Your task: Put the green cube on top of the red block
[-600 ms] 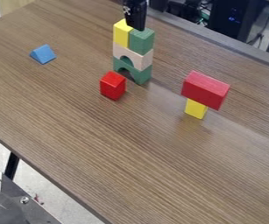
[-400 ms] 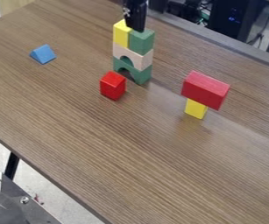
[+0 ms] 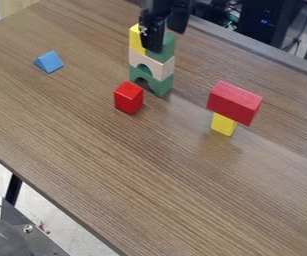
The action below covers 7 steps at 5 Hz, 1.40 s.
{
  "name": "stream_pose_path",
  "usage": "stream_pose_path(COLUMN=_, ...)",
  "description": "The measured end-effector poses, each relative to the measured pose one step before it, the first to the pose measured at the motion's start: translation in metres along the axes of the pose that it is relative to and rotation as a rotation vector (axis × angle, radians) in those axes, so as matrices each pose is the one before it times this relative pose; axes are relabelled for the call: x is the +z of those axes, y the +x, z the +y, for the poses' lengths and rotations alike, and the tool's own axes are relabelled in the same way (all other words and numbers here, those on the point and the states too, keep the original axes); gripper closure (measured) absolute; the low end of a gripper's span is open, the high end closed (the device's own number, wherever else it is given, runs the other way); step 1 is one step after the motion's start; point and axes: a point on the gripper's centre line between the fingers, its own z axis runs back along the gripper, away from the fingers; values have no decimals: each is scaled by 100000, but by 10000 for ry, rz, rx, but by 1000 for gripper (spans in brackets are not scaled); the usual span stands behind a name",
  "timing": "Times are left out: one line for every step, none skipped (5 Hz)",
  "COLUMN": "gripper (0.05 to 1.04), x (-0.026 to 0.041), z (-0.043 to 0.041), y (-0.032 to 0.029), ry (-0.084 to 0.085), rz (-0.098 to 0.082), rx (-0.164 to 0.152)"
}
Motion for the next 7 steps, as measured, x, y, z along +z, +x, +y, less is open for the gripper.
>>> stream_pose_path(gripper=405, x=-425, z=-116, y=206, ry=39, rz=-109, rx=51)
stream_pose_path(gripper=534, x=0, z=-23, y=23, ry=-14, rz=-15, rx=-54)
stream_pose_path(gripper=535, x=179, z=-35, y=375, ry=-27, rz=-208, rx=-105)
stream_pose_path(gripper=535, x=1664, z=751, y=540, ry=365, rz=65, rx=-220)
stream_pose_path(gripper=535, x=2465, z=1172, y=2170, ry=396, rz=-3, rx=-243)
stream_pose_path(gripper=535, x=1181, z=558, y=2538, ry=209, rz=107, rx=-494)
stream_pose_path(gripper=534, x=971, z=404, y=2134, ry=77, rz=93, rx=23)
